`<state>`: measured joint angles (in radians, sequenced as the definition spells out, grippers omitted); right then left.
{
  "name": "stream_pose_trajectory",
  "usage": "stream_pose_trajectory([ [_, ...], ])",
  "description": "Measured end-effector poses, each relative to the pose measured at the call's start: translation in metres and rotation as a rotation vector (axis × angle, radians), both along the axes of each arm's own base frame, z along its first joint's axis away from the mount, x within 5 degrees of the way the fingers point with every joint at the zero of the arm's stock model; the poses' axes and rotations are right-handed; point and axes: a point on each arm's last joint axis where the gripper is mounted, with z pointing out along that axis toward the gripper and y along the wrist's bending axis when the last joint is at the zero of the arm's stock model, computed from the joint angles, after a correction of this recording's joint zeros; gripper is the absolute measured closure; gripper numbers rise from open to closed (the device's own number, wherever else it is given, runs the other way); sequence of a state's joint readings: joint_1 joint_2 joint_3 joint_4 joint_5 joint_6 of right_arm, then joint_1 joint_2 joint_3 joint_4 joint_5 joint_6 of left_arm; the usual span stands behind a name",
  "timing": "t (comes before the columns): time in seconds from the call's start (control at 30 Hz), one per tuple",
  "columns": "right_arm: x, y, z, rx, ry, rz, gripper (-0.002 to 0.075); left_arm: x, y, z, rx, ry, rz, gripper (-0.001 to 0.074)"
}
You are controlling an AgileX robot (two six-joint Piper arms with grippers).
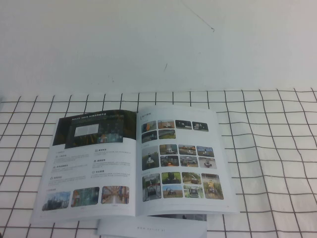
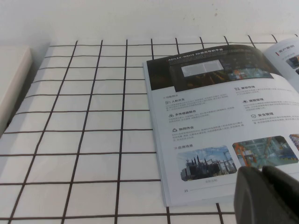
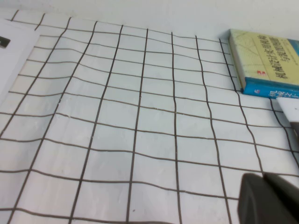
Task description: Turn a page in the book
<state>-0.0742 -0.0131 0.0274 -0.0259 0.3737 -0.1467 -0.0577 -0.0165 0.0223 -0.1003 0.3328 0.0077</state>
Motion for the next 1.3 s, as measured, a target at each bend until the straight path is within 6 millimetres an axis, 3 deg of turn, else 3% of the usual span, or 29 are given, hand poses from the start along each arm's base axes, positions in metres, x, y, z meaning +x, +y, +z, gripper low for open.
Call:
stream_pose_trajectory([
  [1.3,0.0000,-0.0001,0.0000,-0.004,0.000,0.000,0.0725,0.0016,0.0005,0.0039,0.031,-0.062,-0.002,0.0738],
])
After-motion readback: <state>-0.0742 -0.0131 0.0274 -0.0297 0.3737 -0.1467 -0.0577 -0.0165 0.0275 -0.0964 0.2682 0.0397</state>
